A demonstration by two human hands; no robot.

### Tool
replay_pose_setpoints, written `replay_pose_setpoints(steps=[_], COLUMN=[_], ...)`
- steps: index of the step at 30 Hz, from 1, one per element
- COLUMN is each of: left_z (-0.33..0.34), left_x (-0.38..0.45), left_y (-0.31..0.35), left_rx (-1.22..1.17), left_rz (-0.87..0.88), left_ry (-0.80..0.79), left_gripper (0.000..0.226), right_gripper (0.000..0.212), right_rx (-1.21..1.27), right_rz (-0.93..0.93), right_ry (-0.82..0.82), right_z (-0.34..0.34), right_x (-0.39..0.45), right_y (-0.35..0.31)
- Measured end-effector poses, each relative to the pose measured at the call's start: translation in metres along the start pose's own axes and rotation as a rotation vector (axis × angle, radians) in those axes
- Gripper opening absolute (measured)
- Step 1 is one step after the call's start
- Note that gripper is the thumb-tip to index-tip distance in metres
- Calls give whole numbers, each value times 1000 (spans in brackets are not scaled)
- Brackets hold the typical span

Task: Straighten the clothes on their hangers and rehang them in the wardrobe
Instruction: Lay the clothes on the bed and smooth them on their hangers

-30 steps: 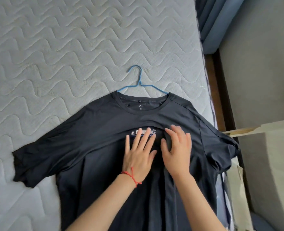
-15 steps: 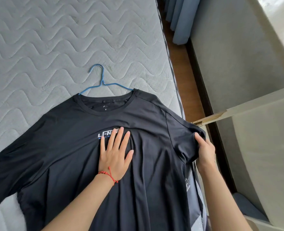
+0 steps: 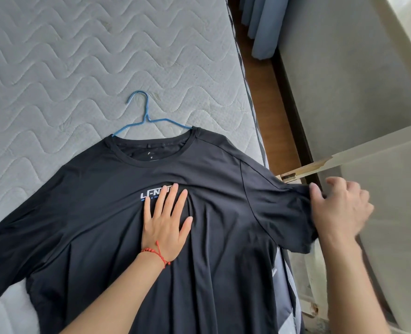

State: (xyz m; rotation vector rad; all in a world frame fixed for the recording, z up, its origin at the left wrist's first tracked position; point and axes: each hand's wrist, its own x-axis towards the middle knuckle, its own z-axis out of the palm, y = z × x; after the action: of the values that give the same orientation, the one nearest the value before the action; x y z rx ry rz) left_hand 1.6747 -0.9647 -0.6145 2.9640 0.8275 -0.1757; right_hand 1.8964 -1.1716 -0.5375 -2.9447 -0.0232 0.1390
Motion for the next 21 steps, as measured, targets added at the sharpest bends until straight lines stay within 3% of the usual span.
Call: replay_pose_setpoints(steps=[3, 5, 8, 17, 21], left_z=[0, 0, 0, 0, -1], left_x=[0, 0, -1, 0, -26], left_y=[0, 0, -1, -2, -16], left_rx=[-6, -8, -10, -34, -49], left_rz=[-5, -7, -7, -12, -42], left_ry=[-14, -25, -35, -16, -23], left_gripper=[60, 60, 61, 65, 65], right_gripper=[41, 41, 47, 61, 59], right_rx=[215, 251, 87, -32, 13], right_rz=[-322, -580, -913, -767, -692], right_ry=[59, -52, -217, -214, -231], right_z=[28, 52, 90, 107, 99], right_x=[-24, -48, -75, -63, -103], right_y=[-36, -67, -100, -120, -87])
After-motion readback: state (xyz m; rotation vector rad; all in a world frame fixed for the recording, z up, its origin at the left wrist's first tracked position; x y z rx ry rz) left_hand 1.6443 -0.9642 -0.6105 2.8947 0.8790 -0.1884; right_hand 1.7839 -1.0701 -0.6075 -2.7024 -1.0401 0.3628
